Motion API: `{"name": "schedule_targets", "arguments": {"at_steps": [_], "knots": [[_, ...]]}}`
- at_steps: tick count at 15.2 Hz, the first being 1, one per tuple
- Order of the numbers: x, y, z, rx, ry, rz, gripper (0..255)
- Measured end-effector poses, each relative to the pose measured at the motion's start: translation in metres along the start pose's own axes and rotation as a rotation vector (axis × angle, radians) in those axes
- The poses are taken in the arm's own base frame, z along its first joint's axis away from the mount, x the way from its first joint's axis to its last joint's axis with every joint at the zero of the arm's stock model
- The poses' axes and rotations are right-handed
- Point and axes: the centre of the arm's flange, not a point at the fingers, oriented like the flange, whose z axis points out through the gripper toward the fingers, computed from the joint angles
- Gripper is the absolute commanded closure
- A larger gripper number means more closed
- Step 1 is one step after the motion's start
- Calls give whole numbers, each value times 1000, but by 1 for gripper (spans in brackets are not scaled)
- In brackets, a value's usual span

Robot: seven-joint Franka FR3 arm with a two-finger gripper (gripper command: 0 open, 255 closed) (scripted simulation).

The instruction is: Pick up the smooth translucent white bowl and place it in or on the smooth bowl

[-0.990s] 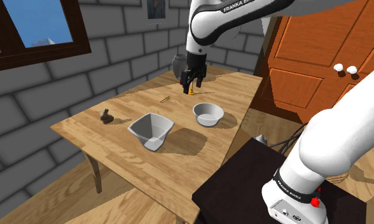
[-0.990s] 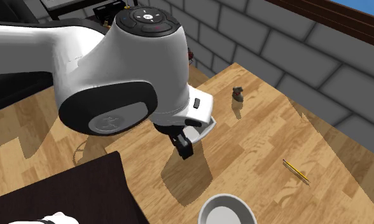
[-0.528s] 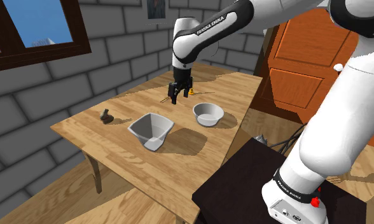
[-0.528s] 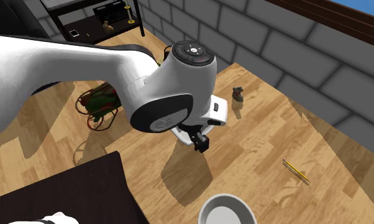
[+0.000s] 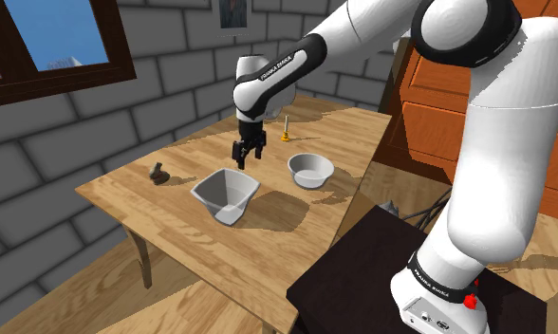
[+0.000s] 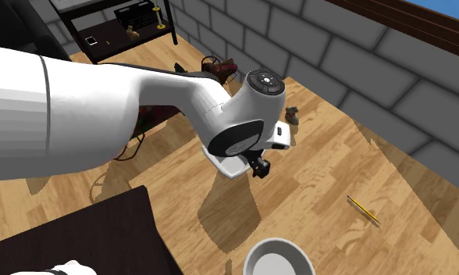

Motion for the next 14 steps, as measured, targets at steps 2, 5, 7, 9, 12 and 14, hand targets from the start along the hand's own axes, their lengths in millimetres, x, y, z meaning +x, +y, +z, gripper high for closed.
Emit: {"name": "schedule_targets", "arguments": {"at_steps": [2,5,7,9,12,14], "knots": [[3,0,13,1,-1,-3,0],[3,0,30,2,-2,-4,0],[2,-1,41,2,-2,-4,0],[3,0,46,2,-2,-4,0],[3,0,48,2,-1,-4,0],[3,0,48,2,-1,-4,0]]}}
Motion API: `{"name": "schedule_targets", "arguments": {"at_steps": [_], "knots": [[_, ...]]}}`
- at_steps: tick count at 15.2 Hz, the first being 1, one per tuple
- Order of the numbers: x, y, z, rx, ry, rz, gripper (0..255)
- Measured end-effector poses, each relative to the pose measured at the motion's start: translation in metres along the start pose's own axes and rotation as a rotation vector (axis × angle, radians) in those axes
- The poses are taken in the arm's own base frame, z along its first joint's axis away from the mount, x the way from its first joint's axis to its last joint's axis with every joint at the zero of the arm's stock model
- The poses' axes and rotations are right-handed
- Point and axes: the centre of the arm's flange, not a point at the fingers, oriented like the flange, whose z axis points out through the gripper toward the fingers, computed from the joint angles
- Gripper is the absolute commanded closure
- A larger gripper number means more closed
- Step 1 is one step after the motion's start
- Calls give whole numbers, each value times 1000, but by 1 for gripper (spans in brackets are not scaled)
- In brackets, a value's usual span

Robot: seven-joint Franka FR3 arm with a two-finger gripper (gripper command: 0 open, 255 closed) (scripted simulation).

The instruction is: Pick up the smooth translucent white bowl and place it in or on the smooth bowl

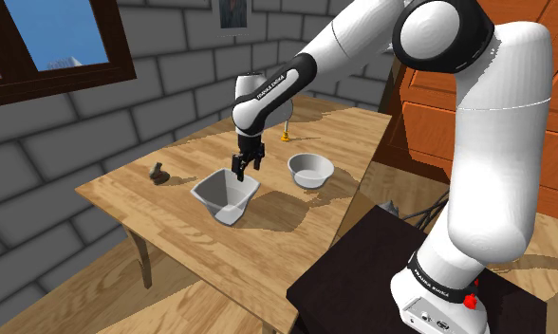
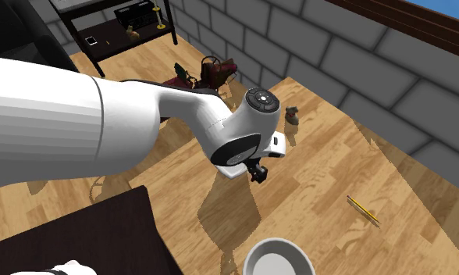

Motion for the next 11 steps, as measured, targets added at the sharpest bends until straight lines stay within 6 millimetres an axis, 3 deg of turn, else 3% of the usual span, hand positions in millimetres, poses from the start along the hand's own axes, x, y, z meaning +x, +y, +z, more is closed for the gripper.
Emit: {"name": "schedule_targets", "arguments": {"at_steps": [1,11], "knots": [[0,0,0,0,0,0,255],[0,0,0,0,1,0,255]]}}
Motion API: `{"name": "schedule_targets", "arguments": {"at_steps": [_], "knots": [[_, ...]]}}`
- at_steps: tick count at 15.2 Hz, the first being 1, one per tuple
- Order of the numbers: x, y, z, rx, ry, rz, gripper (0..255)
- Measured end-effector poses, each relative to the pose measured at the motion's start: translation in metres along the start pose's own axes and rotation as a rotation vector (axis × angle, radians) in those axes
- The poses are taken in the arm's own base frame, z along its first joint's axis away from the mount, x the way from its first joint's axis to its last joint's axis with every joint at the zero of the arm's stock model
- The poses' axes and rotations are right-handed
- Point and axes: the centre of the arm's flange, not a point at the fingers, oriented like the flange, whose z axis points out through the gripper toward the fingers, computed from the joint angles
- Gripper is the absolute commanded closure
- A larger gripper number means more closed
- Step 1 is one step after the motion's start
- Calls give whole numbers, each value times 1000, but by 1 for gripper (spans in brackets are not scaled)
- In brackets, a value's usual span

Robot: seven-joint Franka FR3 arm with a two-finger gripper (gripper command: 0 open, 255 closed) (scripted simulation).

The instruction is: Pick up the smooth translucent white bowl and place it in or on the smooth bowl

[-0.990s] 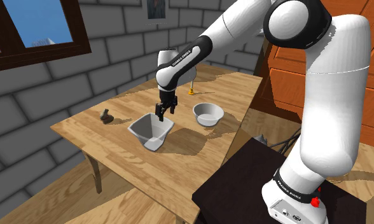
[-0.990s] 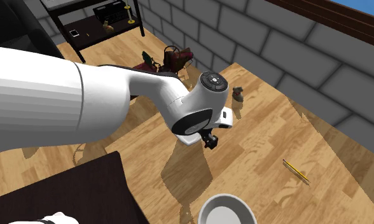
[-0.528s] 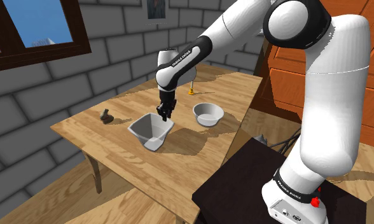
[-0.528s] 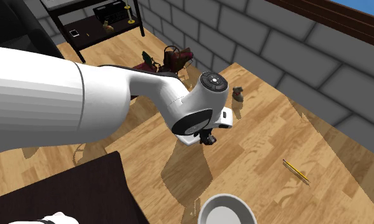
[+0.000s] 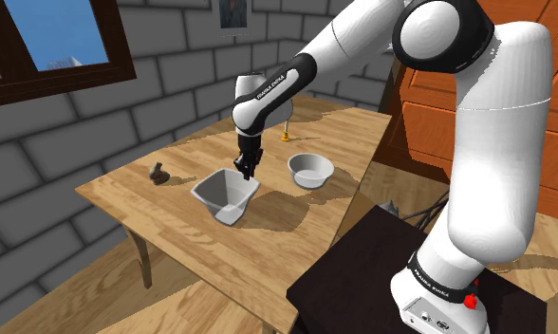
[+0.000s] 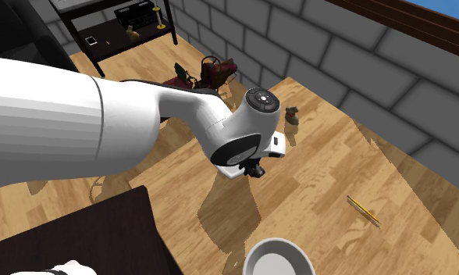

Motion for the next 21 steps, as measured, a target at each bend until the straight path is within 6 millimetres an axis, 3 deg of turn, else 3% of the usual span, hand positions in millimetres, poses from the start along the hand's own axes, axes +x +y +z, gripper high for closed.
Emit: {"name": "schedule_targets", "arguments": {"at_steps": [6,21], "knots": [[0,-1,-24,1,-1,-1,255],[-2,-5,-104,0,-1,-1,255]]}}
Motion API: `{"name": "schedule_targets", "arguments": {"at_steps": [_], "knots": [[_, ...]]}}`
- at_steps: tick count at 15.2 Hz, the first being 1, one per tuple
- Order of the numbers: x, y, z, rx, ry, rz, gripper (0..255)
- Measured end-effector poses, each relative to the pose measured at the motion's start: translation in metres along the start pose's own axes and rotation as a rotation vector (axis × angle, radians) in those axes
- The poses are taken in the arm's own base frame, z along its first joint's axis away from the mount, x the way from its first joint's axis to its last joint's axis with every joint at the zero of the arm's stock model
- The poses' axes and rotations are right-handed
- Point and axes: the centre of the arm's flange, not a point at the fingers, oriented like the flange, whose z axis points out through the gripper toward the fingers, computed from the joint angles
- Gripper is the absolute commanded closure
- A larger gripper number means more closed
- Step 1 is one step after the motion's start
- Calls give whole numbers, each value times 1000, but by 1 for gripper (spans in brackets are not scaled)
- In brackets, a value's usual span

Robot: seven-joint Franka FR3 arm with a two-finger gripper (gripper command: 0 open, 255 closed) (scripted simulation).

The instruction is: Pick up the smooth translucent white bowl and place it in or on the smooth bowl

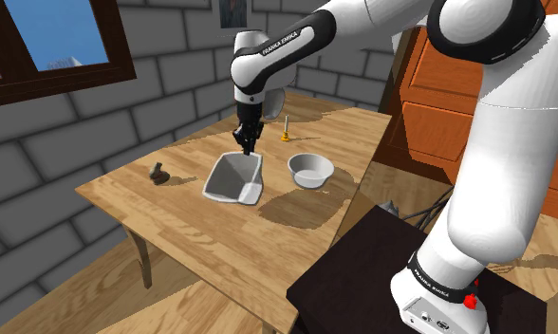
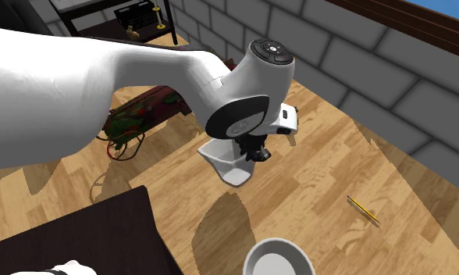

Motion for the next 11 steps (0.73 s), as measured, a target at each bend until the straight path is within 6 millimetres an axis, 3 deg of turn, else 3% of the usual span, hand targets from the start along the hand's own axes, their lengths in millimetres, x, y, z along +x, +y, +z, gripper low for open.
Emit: {"name": "schedule_targets", "arguments": {"at_steps": [8,11], "knots": [[-1,-3,-43,0,0,0,255],[-10,19,-54,0,0,1,255]]}}
